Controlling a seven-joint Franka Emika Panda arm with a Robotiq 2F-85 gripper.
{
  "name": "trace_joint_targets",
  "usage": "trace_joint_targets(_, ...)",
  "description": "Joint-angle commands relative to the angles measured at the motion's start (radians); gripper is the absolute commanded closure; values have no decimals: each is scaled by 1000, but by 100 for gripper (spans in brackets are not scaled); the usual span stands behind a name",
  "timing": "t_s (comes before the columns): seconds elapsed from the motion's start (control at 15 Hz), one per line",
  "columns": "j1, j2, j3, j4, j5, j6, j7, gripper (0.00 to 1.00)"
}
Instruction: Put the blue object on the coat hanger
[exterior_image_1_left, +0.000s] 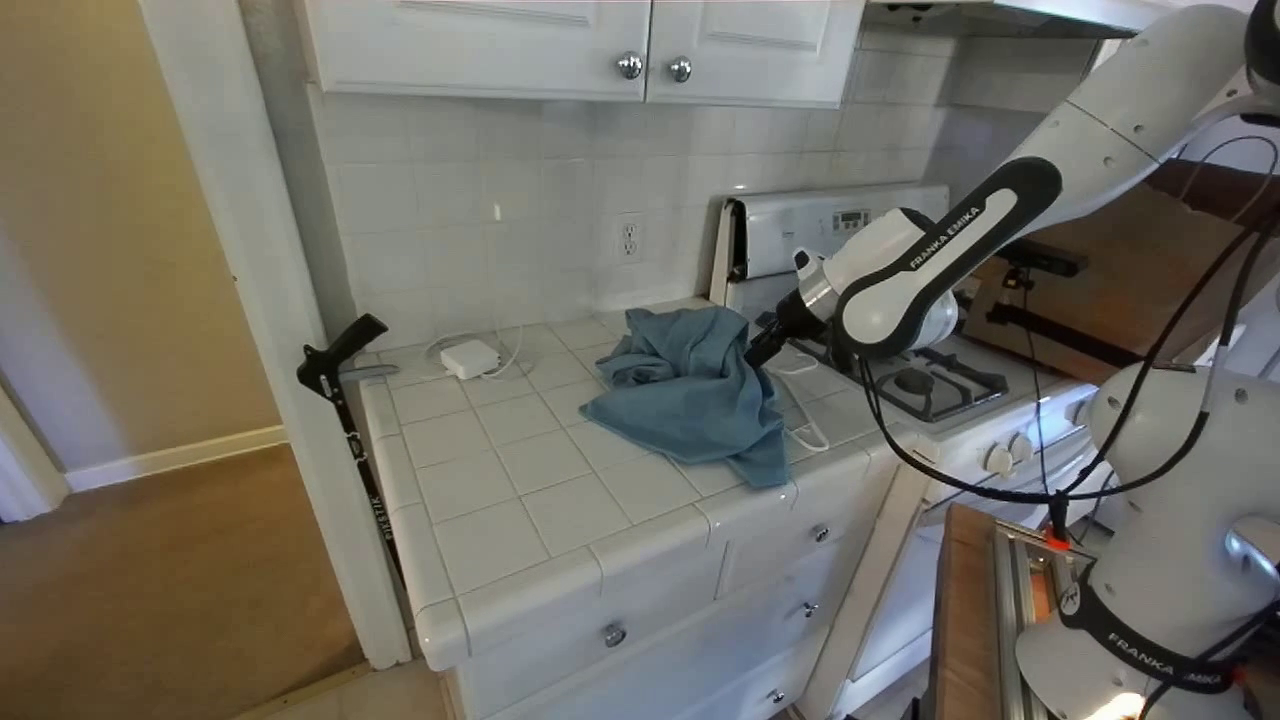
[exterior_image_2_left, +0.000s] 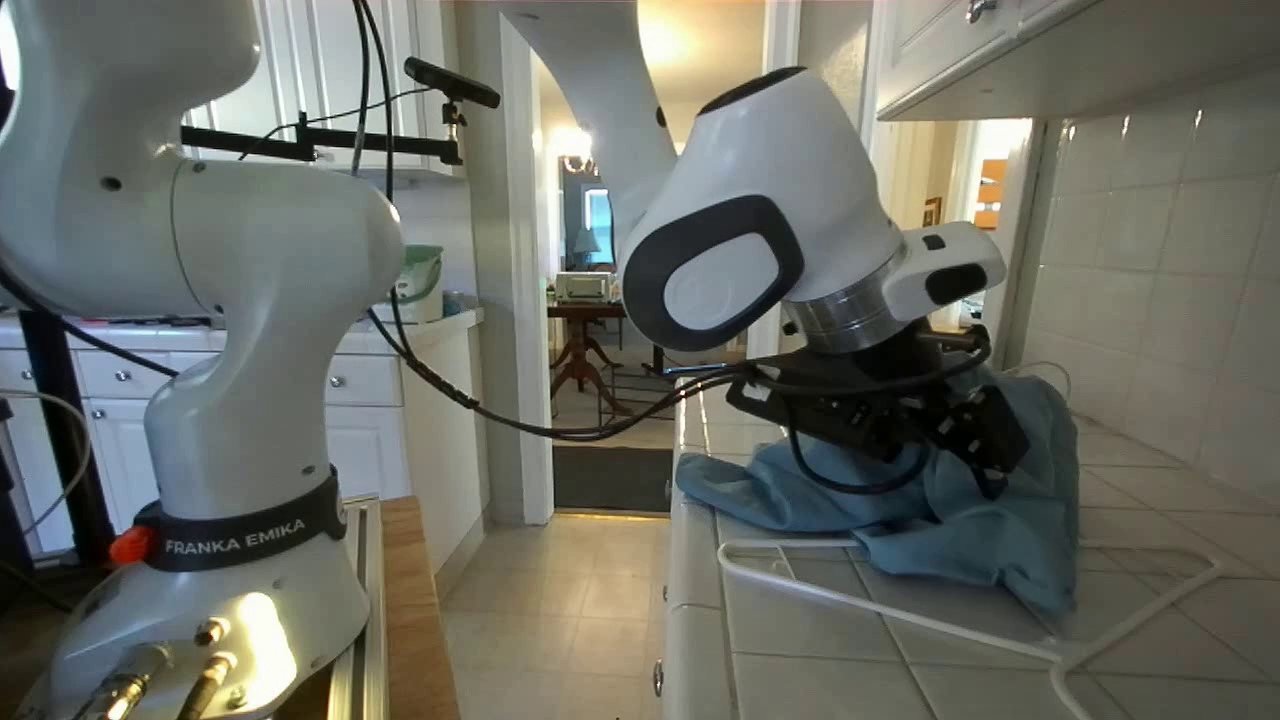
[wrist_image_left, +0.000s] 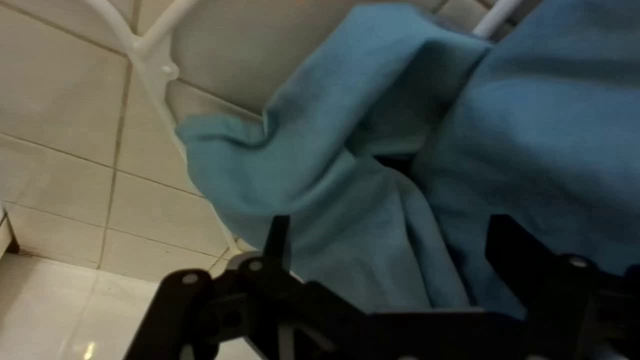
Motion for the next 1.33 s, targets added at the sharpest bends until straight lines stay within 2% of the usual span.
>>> trace_joint_targets(0.0,-133,-24,93,-1,-75,1,-40,0)
trace_joint_targets(0.2,-262,-75,205,11,-167,-25,-99,0)
trace_joint_targets(0.4,-310,-161,226,26,-253,-105,-182,0)
trace_joint_targets(0.67,-316,-296,207,82,-309,-214,-312,0)
trace_joint_targets(0.87,-308,-345,201,133,-277,-267,-407,0)
trace_joint_targets(1.07,-279,-408,183,172,-265,-280,-469,0)
trace_joint_targets(1.27,-222,-442,148,200,-255,-269,-492,0)
